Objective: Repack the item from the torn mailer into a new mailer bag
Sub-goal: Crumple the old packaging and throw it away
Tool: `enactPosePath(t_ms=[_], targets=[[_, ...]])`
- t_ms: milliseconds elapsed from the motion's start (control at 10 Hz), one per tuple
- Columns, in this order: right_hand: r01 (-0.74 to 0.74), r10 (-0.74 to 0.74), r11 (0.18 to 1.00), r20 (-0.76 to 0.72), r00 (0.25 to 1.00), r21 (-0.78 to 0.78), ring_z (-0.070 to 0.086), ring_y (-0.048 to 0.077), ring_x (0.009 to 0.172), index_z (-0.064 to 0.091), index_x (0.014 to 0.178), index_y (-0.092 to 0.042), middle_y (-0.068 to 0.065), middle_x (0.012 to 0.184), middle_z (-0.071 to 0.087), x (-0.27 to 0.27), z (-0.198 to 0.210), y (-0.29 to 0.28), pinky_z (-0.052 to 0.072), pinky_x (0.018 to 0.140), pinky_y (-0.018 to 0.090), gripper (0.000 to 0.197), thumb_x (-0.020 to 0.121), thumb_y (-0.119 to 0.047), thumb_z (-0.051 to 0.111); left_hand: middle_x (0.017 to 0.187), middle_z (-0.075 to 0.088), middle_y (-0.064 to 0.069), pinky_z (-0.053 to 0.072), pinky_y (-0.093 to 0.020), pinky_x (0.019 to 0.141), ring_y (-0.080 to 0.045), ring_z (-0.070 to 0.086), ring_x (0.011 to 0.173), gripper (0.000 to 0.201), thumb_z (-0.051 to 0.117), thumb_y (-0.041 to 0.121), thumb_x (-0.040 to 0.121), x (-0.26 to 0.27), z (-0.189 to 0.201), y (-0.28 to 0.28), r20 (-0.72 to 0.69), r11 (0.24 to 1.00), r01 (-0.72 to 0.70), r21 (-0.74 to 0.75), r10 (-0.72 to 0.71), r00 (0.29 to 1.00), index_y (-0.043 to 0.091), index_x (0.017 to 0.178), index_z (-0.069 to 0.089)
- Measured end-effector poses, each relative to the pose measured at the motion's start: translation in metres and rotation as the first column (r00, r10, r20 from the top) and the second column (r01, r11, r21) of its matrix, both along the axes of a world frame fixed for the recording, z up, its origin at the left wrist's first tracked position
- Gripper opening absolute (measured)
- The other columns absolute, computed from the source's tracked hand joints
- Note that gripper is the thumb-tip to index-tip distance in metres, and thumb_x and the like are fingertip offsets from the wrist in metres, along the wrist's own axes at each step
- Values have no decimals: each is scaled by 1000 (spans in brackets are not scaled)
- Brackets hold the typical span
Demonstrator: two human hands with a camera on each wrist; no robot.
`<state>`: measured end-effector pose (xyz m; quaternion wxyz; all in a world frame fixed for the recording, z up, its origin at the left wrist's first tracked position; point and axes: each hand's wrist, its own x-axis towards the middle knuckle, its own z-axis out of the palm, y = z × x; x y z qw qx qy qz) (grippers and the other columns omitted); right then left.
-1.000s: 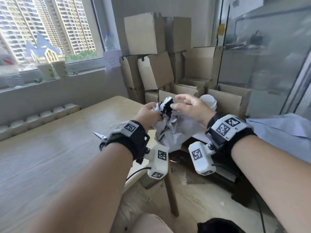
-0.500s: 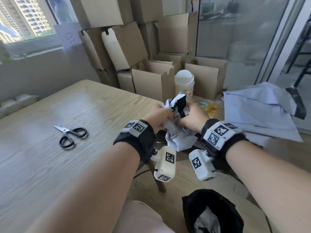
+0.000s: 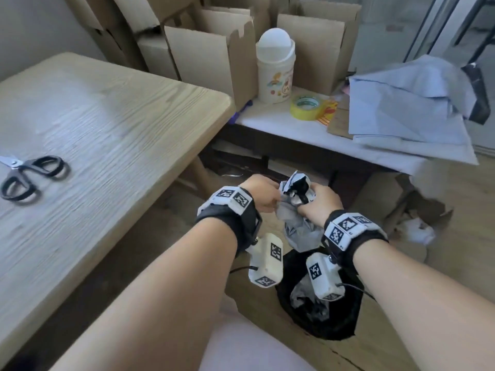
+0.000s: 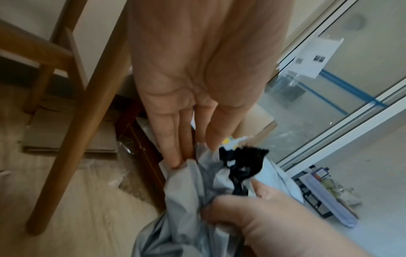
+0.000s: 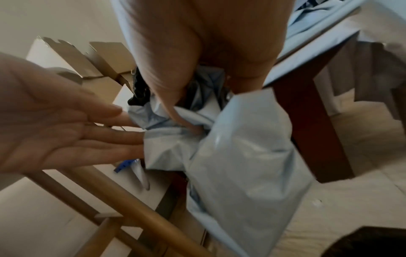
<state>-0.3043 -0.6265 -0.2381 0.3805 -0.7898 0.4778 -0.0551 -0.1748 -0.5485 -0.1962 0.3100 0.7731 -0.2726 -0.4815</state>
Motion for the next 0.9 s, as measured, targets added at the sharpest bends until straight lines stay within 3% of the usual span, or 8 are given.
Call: enactPosePath(t_ms=[100,200,300,400,500,600,700,900], targets=[[-11,14,998,-43,999,56,62,26,86,57,87,-22,5,91,67,-9,-28,-5,44,70,28,15,74,-23,66,106,58,-11,55,-29,86,-19,58,93,27,50,-6,92,-8,-36,-7,-58,1000,14,19,-13,998,10,112,61],[19,-10,989,-56,998,149,59,20,82,51,81,-29,-3,84,62,-22,-53,-11,41,70,27,19,75,-21,67,124,60,-19,52,-30,86,-20,56,96,38,44,-5,95,-15,-61,-13,-124,997,-12,73,21,992,-3,132,50],[69,-49,978,-104,993,197,62,23,82,53,90,-26,1,88,65,-32,-83,-14,44,70,28,19,75,-27,65,136,54,-21,47,-35,97,-29,60,114,38,42,1,97,-25,-84,-16,-167,985,30,171,-1,986,-6,134,47],[92,-41,971,-226,973,221,63,26,86,53,102,-19,5,95,65,-42,-109,-15,44,68,28,34,76,-35,66,137,53,-21,46,-36,99,-32,53,127,38,41,4,99,-33,-100,-13,-209,961,107,255,-53,976,-4,135,48],[90,23,944,-333,943,317,61,23,87,52,112,-18,4,102,63,-55,-129,-17,46,67,29,48,71,-33,73,140,51,-18,49,-30,85,-30,52,128,38,35,3,101,-31,-105,-10,-248,949,94,299,-18,969,-2,138,45],[83,90,928,-435,896,363,58,25,109,48,133,-18,4,129,56,-60,-138,-17,46,80,29,76,66,-38,78,139,52,-15,46,-33,98,-25,55,125,41,27,2,103,-25,-101,-10,-272,946,46,320,46,961,2,140,43],[95,68,938,-444,894,334,53,27,119,50,134,-14,8,134,53,-59,-142,-19,43,89,30,67,75,-33,75,132,58,-14,47,-35,102,-24,60,116,40,29,4,101,-20,-102,-10,-264,952,5,306,80,961,4,137,48],[114,-22,958,-330,944,265,59,25,107,69,112,-14,6,118,65,-40,-117,-18,44,82,26,30,82,-18,68,120,65,-11,49,-36,99,-22,64,99,37,31,6,101,-19,-102,-9,-203,965,-19,261,74,976,7,131,52]])
